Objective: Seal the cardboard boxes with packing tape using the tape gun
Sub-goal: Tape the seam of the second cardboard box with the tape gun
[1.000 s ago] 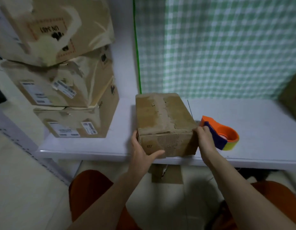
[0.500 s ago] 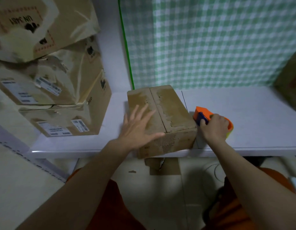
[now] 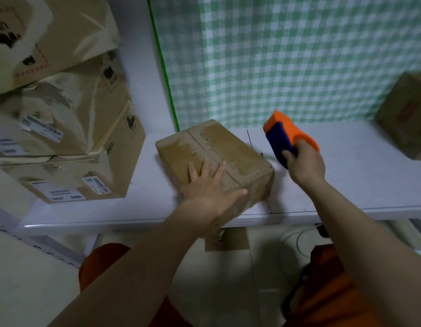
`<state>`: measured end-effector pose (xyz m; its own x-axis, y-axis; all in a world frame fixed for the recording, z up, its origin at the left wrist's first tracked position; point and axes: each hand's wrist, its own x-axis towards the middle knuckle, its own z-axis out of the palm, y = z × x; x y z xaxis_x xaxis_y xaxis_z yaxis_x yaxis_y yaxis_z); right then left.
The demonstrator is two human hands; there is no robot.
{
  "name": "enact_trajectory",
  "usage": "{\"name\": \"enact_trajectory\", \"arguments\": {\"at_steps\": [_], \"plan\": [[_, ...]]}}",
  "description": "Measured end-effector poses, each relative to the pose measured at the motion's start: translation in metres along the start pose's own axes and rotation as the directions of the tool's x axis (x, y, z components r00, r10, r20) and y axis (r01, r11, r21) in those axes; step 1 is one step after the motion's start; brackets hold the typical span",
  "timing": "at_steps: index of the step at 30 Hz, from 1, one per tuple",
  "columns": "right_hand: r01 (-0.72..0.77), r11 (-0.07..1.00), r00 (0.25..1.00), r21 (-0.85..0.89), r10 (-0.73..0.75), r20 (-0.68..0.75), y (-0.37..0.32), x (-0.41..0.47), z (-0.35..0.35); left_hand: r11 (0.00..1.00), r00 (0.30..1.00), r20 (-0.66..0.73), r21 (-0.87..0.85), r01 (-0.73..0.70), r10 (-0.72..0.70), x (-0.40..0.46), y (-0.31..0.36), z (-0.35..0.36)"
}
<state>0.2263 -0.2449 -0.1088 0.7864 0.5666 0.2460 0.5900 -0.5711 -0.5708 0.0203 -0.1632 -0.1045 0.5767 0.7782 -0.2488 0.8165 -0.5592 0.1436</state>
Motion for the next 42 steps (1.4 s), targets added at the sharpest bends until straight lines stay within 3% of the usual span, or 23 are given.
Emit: {"name": "enact_trajectory", "arguments": {"at_steps": [4,8,9,11,13,16,19,25,29,31,32,33,34,35,36,37,39,42], "plan": [[0.208,0.972,0.977,0.107,-0.211,0.022,-0.046,0.004,-0.025,0.987,0.994,-0.002,0.123,-0.108,0.109,-0.016,0.037,-0.012],[0.260,0.930,0.936,0.262,-0.309,0.169,-0.074,-0.001,-0.033,0.942,0.965,-0.097,-0.212,-0.260,0.244,-0.009,0.021,-0.042],[0.249,0.917,0.928,0.311,-0.317,0.193,-0.077,-0.004,-0.033,0.933,0.957,-0.058,-0.215,-0.290,0.284,-0.003,0.006,-0.049],[0.199,0.897,0.918,0.394,-0.312,0.246,-0.080,-0.007,-0.035,0.946,0.942,0.085,-0.028,-0.324,0.326,0.016,-0.031,-0.059],[0.158,0.893,0.901,0.422,-0.305,0.308,-0.083,-0.009,-0.036,0.943,0.953,0.131,0.157,-0.293,0.274,0.038,-0.066,-0.061],[0.116,0.897,0.879,0.427,-0.293,0.377,-0.088,-0.009,-0.034,0.926,0.963,0.100,0.264,-0.270,0.252,0.057,-0.087,-0.053],[0.087,0.898,0.864,0.431,-0.283,0.416,-0.091,-0.006,-0.032,0.946,0.966,0.138,0.213,-0.246,0.220,0.057,-0.076,-0.036],[0.060,0.922,0.799,0.382,-0.274,0.535,-0.096,0.009,-0.036,0.978,0.998,-0.038,0.205,-0.039,0.048,0.041,-0.039,-0.006],[0.041,0.929,0.753,0.368,-0.271,0.600,-0.097,0.016,-0.038,0.978,1.000,-0.025,0.207,-0.004,0.009,0.036,-0.029,-0.006],[0.049,0.927,0.730,0.372,-0.287,0.620,-0.094,0.019,-0.041,0.999,0.999,0.027,-0.008,-0.033,0.033,0.035,-0.038,-0.019],[0.055,0.925,0.711,0.375,-0.300,0.636,-0.092,0.020,-0.044,0.972,0.999,-0.010,-0.232,-0.042,0.040,0.035,-0.045,-0.028],[0.063,0.922,0.688,0.383,-0.318,0.652,-0.089,0.022,-0.047,0.867,0.994,-0.107,-0.494,-0.062,0.011,0.035,-0.052,-0.039],[0.068,0.915,0.661,0.397,-0.340,0.669,-0.087,0.023,-0.050,0.675,0.980,-0.171,-0.736,-0.056,-0.105,0.038,-0.058,-0.049],[0.068,0.906,0.632,0.417,-0.363,0.685,-0.085,0.024,-0.053,0.419,0.959,-0.140,-0.908,-0.025,-0.245,0.042,-0.063,-0.060],[0.065,0.897,0.600,0.437,-0.385,0.701,-0.084,0.025,-0.054,0.165,0.949,-0.040,-0.986,0.013,-0.312,0.044,-0.067,-0.070],[0.061,0.888,0.568,0.456,-0.406,0.715,-0.084,0.025,-0.055,-0.002,0.959,0.056,-0.998,0.058,-0.279,0.047,-0.072,-0.074],[0.056,0.873,0.519,0.484,-0.440,0.733,-0.087,0.024,-0.053,-0.114,0.981,0.178,-0.979,0.168,-0.079,0.042,-0.076,-0.080],[0.041,0.864,0.480,0.501,-0.457,0.749,-0.089,0.024,-0.051,-0.114,0.973,0.209,-0.969,0.219,0.097,0.034,-0.083,-0.084]]}}
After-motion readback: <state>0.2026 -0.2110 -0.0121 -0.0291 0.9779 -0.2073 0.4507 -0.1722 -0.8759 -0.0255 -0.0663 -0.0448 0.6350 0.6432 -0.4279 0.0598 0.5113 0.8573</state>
